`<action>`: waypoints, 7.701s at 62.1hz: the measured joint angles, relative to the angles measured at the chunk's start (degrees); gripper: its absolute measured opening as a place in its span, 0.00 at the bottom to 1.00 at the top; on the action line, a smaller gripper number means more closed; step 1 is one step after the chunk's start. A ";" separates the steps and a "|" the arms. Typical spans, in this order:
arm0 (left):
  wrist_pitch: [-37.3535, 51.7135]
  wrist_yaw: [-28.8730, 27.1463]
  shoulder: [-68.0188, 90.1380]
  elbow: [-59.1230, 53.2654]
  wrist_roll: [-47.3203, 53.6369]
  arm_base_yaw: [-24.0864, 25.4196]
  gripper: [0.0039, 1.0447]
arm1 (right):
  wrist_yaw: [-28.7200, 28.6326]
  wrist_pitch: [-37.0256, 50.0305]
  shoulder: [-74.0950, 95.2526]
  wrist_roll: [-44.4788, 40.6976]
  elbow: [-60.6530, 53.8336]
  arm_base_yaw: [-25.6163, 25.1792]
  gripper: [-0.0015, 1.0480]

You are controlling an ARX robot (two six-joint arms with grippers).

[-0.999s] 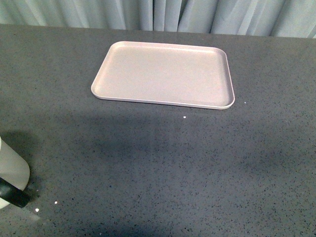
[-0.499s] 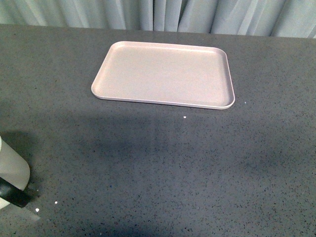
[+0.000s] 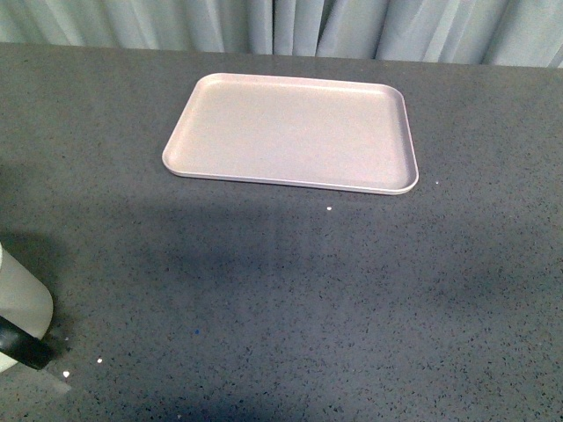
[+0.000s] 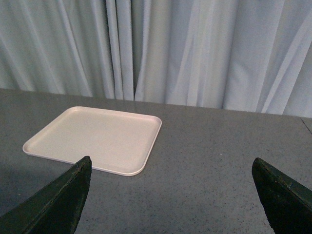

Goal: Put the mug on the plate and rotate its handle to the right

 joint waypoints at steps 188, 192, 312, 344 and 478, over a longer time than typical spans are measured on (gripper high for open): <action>-19.19 10.16 40.44 69.42 -14.10 -31.30 0.84 | 0.02 0.00 0.00 0.00 0.00 0.00 0.91; -14.14 11.91 34.88 63.82 -14.12 -30.01 0.93 | 0.00 0.00 0.00 0.00 0.00 0.00 0.91; 25.42 -2.38 -62.58 -30.58 -16.33 -6.82 0.01 | 0.00 0.00 0.00 0.00 0.00 0.00 0.91; 14.60 -2.38 -73.57 -30.58 -16.33 -6.82 0.01 | 0.00 0.00 0.00 0.00 0.00 0.00 0.91; 1.84 -2.38 -85.31 -30.56 -16.31 -6.78 0.91 | -7.69 -17.86 120.39 6.99 84.19 8.09 0.91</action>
